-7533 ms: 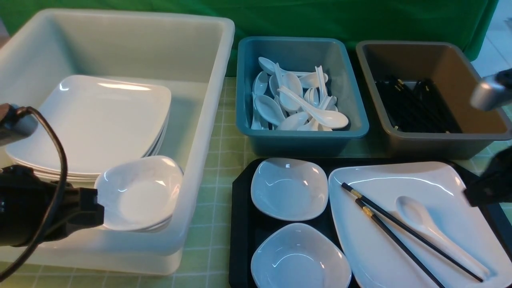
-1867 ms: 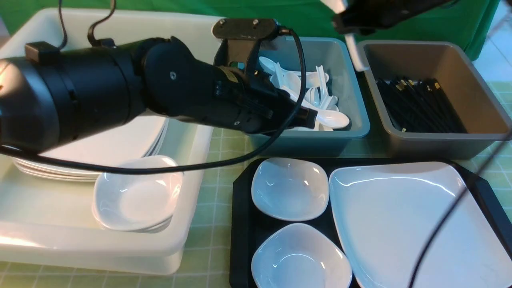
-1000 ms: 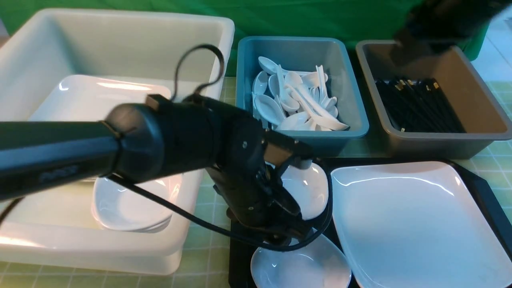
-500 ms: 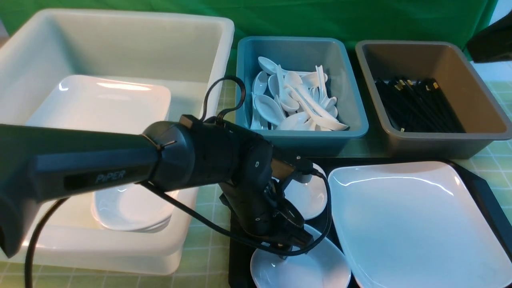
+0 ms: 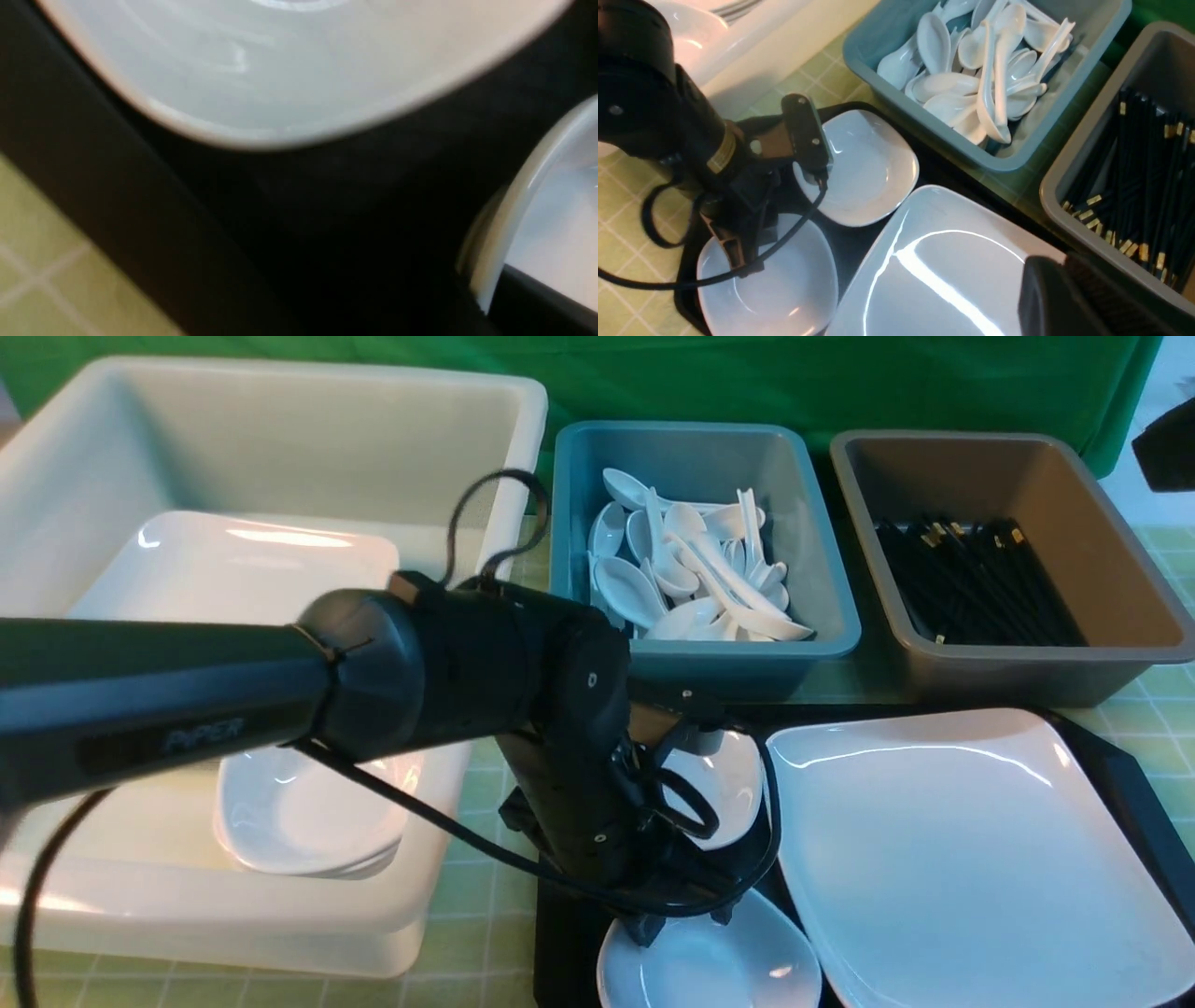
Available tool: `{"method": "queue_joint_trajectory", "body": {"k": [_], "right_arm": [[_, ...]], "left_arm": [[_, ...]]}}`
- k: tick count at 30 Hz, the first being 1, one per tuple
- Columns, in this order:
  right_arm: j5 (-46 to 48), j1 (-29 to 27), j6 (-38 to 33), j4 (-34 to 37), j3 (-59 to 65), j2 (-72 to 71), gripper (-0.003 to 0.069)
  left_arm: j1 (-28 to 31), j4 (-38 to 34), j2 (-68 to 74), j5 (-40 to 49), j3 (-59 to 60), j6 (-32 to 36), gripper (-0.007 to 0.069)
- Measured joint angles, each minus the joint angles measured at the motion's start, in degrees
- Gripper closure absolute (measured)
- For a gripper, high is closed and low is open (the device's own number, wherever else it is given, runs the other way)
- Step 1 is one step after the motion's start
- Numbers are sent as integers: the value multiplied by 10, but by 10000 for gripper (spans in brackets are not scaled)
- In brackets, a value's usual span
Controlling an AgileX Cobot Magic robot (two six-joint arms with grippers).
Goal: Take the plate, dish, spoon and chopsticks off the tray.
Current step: Use the left arm to put the small plate into the large storage box on the left
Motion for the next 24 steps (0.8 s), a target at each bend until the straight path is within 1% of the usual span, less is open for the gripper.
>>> {"method": "queue_joint_trajectory", "body": {"k": [2,7,9,10,11,13,14,15,16,17,18,19,20,21,22,23,24], "right_arm": [[0,0,-1,15,0,-2,616],[-1,0,-1,39,0,-3,616],[-3,0,-13,58,0,-3,616],[-5,0,-31,79,0,-3,616],[-6,0,-39,84,0,-3,616],[-7,1,-87,155,0,-2,616],[-7,1,-91,168,0,-2,616],[-8,8,-112,200,0,2,616],[-13,26,-127,222,0,8,616],[-16,30,-129,224,0,10,616],[-23,59,-138,227,0,20,621],[-35,103,-143,227,0,41,637],[-39,115,-145,225,0,47,641],[-48,140,-146,221,0,60,645],[-56,166,-146,217,0,70,647],[-80,210,-146,203,0,98,649],[-100,238,-141,187,0,115,650]], "left_arm": [[0,8,-30,27,1,0,615],[0,18,-108,48,1,0,617],[0,25,-150,56,-3,-4,617],[1,32,-167,65,-7,-7,617],[2,34,-176,67,-11,-8,617],[34,48,-237,98,-40,-25,617],[44,49,-242,100,-42,-27,617],[82,49,-270,111,-56,-27,617],[140,45,-300,117,-65,-22,617],[149,45,-304,119,-66,-21,617],[204,37,-324,124,-67,-5,617],[301,16,-345,137,-55,22,617],[310,12,-346,138,-50,22,617],[356,-11,-351,139,-36,38,617],[373,-22,-353,139,-23,49,617],[435,-75,-353,130,14,82,617],[460,-103,-351,118,39,99,617]]}}
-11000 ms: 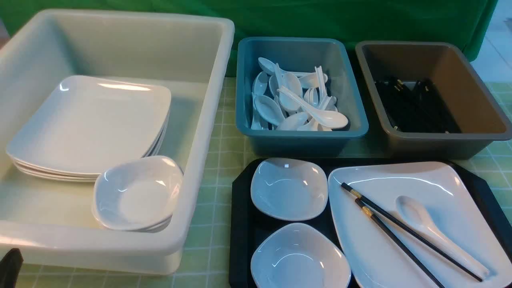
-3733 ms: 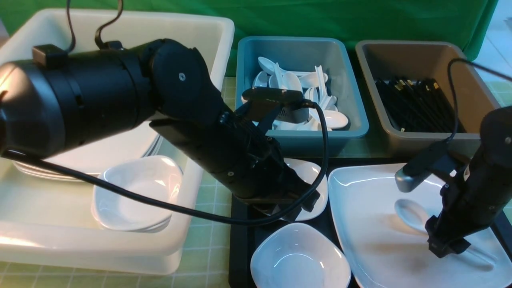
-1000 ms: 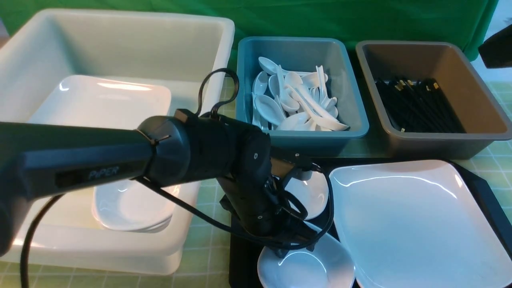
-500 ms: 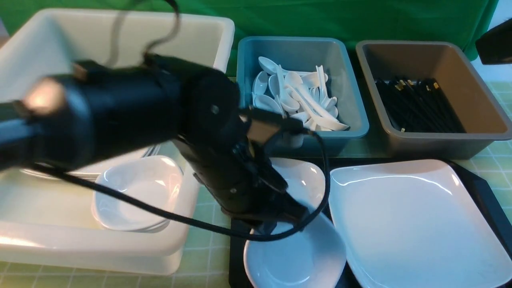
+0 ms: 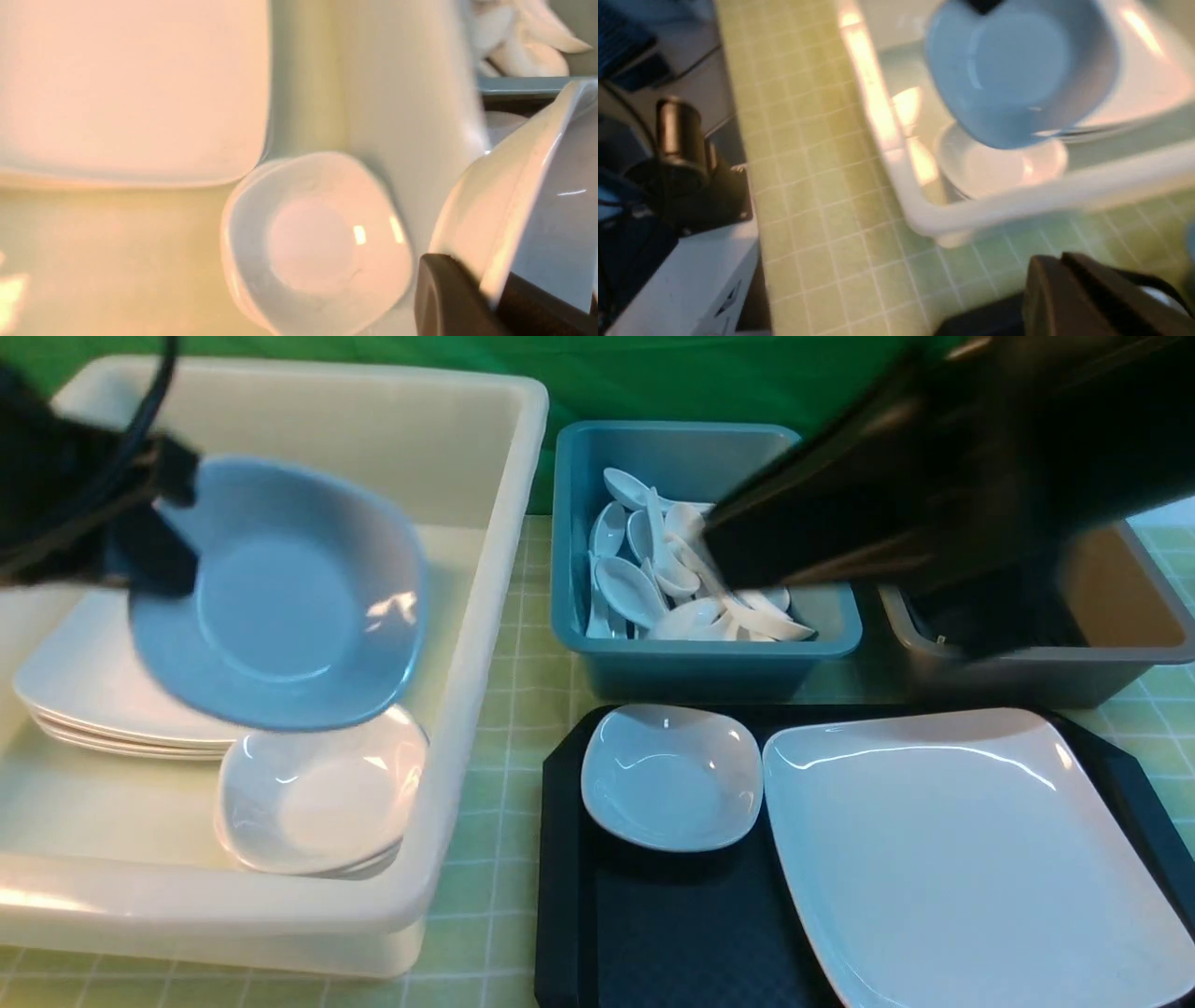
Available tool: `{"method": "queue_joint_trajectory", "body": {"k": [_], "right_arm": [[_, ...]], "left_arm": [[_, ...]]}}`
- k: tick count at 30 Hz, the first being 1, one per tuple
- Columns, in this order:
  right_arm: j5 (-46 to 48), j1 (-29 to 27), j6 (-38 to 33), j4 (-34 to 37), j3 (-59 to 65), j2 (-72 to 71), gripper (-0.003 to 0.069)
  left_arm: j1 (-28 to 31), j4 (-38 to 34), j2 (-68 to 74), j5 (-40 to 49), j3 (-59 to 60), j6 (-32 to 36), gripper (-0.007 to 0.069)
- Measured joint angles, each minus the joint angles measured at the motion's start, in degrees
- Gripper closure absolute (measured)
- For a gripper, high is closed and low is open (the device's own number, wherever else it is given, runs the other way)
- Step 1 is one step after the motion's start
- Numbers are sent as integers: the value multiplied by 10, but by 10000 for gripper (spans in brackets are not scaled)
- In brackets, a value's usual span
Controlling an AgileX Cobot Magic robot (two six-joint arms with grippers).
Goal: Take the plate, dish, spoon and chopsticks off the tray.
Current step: Use the left arm to put the small plate into the large storage box on the left
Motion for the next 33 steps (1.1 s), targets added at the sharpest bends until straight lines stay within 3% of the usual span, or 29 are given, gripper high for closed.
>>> {"method": "queue_joint_trajectory", "body": {"k": [4,7,13,18,21,23,24,27,29,30,32,33], "right_arm": [[-66,75,27,-74,-6,63,649],[-77,97,36,-96,-24,102,649],[-85,100,40,-108,-55,127,648],[-60,100,56,-181,-74,123,648],[-10,100,120,-303,-76,109,648],[32,100,151,-386,-76,97,648],[73,94,185,-467,-76,80,648],[97,57,215,-519,-63,43,648],[100,22,228,-528,-44,15,648],[100,13,231,-529,-39,9,648],[101,-51,254,-535,7,-28,648],[101,-56,255,-535,12,-30,648]], "left_arm": [[76,-102,25,-81,116,83,617],[82,-120,47,-123,150,107,617],[76,-133,104,-124,162,134,587],[71,-126,118,-114,157,136,388],[71,-81,100,-79,120,135,244],[71,-49,87,-60,92,121,203],[71,-15,67,-40,49,84,189],[50,-6,41,-15,-23,47,228],[-2,-11,29,-5,-73,35,333],[-16,-12,27,-5,-78,34,347],[-132,-10,32,-10,-123,28,538],[-142,-9,34,-12,-126,27,558]]}}
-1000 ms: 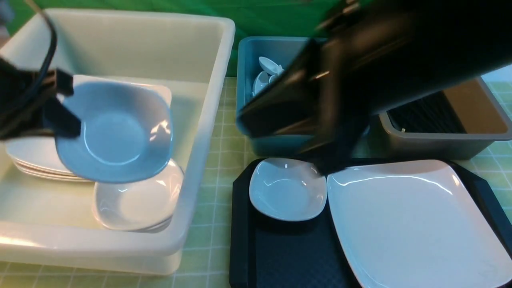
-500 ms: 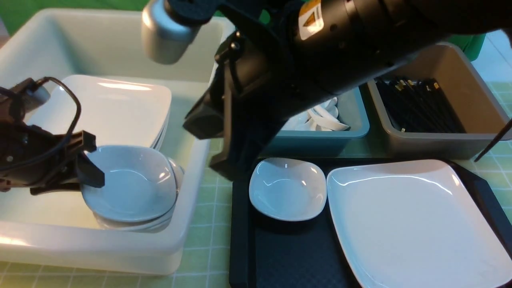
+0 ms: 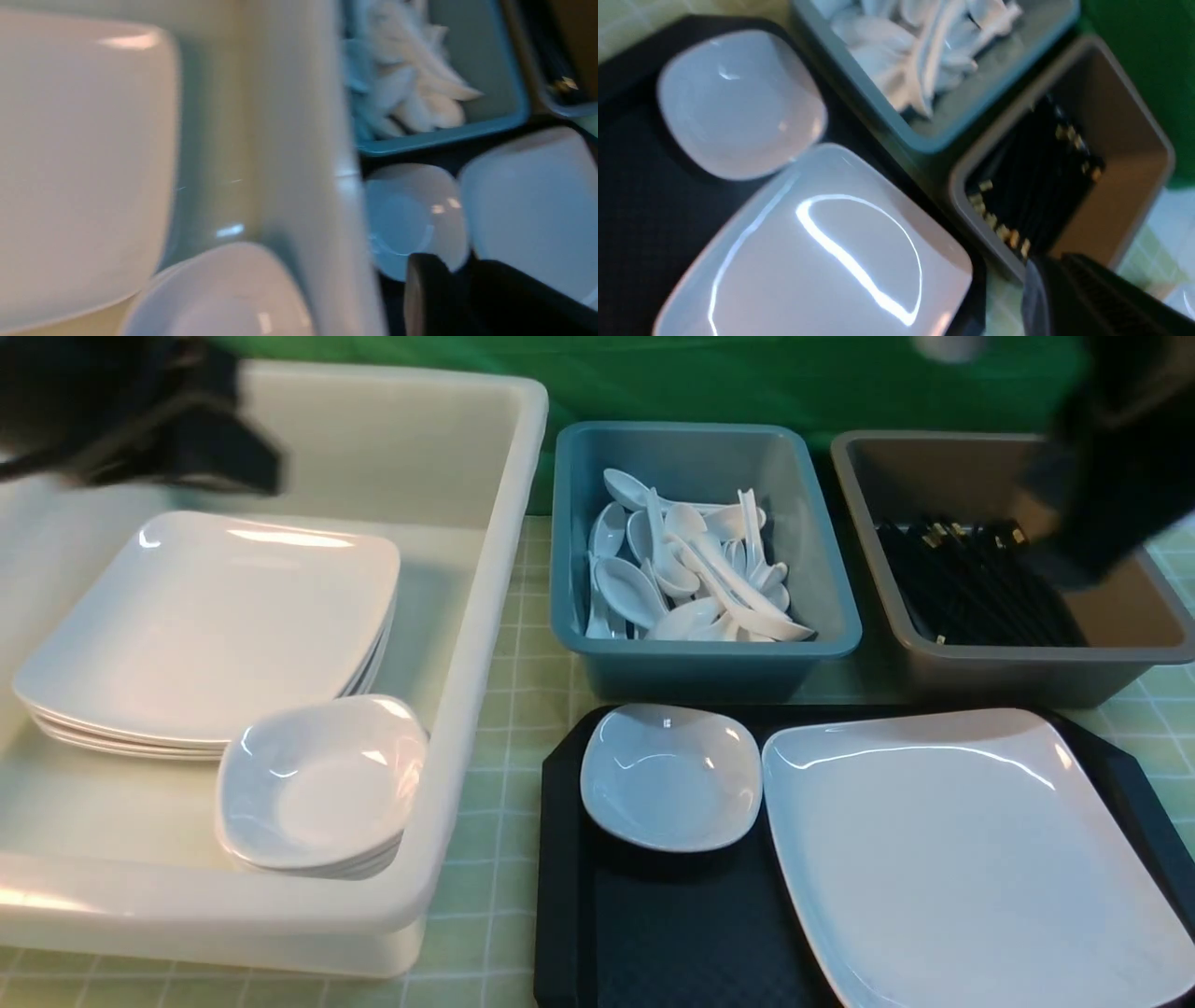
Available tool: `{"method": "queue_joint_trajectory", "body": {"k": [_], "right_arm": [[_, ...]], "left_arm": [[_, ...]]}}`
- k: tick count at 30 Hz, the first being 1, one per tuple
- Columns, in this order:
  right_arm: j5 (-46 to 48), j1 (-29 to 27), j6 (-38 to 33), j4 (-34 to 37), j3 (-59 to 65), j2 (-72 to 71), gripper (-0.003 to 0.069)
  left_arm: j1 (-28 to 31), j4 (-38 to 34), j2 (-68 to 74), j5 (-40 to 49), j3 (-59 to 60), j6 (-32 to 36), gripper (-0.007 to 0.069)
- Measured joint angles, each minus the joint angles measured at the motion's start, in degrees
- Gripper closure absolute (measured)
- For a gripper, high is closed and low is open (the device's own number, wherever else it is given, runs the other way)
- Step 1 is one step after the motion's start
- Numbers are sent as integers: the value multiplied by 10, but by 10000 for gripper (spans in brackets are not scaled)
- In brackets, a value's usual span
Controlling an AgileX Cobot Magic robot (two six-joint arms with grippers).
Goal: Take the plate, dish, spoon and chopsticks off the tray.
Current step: Use the left arm to put the small plate into the large storage box on the left, then use the left arm to grab a small plate from the dinner plate
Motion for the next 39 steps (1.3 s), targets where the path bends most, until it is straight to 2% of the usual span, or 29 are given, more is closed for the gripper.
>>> {"method": "queue_joint_trajectory", "body": {"k": [2,5,8,11,12,13,15,19,22,27,30,33,37,39], "right_arm": [[-22,-68,17,-1,62,-34,648],[-64,-139,38,13,134,-66,648],[-91,-207,37,48,201,-92,651],[-103,-255,34,87,251,-115,651],[-106,-267,32,100,261,-122,651],[-106,-270,31,100,263,-122,651],[-123,-288,15,133,275,-140,651],[-140,-291,5,159,276,-157,651],[-149,-291,-4,175,276,-161,651],[-154,-291,-12,195,277,-161,651],[-154,-291,-17,207,277,-161,651],[-143,-291,-57,251,278,-161,651],[-108,-291,-145,350,279,-161,651],[-88,-291,-209,415,279,-161,651]], "left_arm": [[-124,39,30,-24,-15,-2,618],[-228,117,90,-31,-15,-3,614],[-316,223,174,-37,-15,-12,552],[-365,292,251,-66,-15,-25,433],[-374,314,269,-80,-15,-28,385],[-376,318,274,-86,-15,-29,375],[-393,364,327,-120,-15,-42,254],[-396,394,391,-148,-15,-63,126],[-397,422,420,-162,-14,-66,89],[-397,473,439,-189,-14,-94,82],[-397,484,445,-203,-16,-98,102],[-397,485,450,-206,-19,-102,202],[-397,479,452,-197,-20,-101,475],[-398,488,445,-195,-26,-94,561]]}}
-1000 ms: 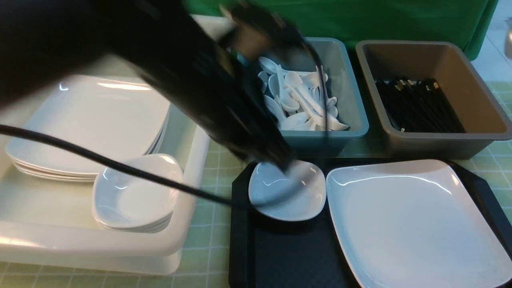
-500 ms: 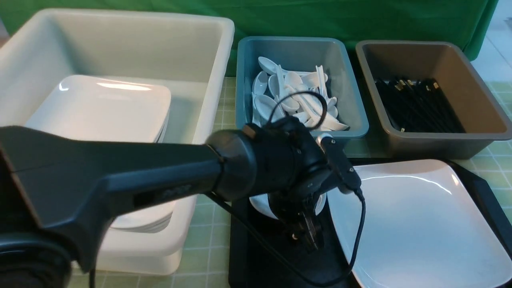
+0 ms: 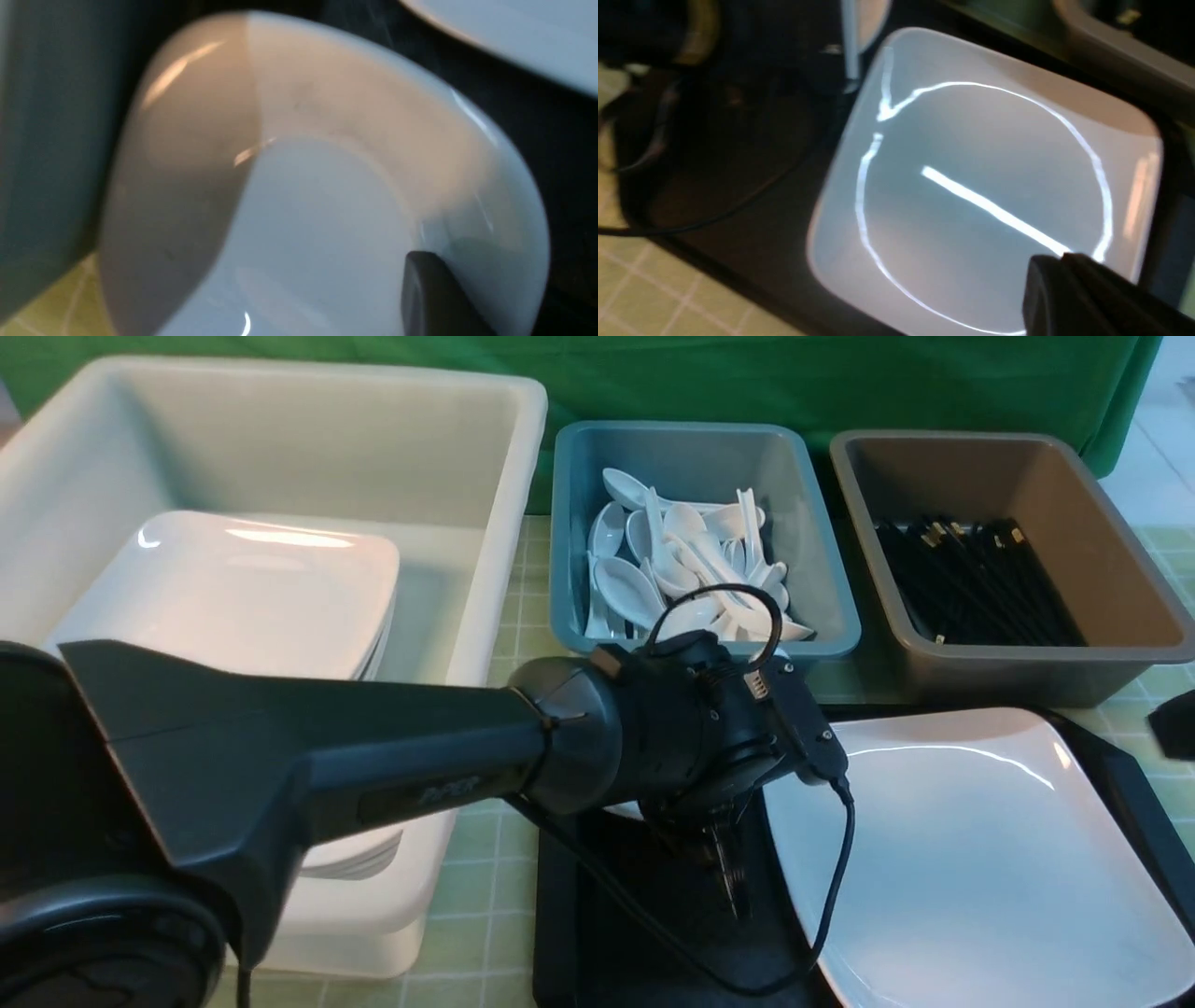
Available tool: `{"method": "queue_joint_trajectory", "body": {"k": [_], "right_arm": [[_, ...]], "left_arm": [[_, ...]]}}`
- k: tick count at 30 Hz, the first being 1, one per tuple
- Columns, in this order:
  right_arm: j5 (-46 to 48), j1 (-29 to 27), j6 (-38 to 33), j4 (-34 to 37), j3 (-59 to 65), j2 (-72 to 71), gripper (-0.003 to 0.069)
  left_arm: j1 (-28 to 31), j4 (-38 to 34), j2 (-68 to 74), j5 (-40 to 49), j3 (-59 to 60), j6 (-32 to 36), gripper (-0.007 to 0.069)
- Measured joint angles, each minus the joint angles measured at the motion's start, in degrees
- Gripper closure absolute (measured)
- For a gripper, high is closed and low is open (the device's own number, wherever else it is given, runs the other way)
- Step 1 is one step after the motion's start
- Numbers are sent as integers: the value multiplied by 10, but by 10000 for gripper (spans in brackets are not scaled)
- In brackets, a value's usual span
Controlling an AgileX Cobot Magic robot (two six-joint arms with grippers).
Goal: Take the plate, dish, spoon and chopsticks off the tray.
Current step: Use the left arm to grab a small plate from the dinner plate, then use the left arm to put the small plate into the large storage box on the left
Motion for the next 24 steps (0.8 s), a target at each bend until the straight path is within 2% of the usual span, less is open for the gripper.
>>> {"method": "queue_joint_trajectory", "body": {"k": [3,11,15,18,21,23,24], "right_arm": [[11,0,-45,62,-1,0,651],[32,0,-60,91,-60,0,651],[37,0,-69,133,-100,0,651],[37,0,-103,193,-125,8,651],[36,13,-119,249,-162,39,651],[35,30,-123,255,-175,56,651],[34,58,-124,257,-189,76,651]], "left_arm": [[0,-17,-24,17,0,0,601],[0,-80,-153,86,6,-8,622],[0,-65,-263,88,2,-24,622],[5,-12,-336,106,-9,-63,622],[46,20,-402,150,-12,-94,622],[79,16,-422,178,-11,-94,622],[114,7,-434,196,-4,-88,622]]}}
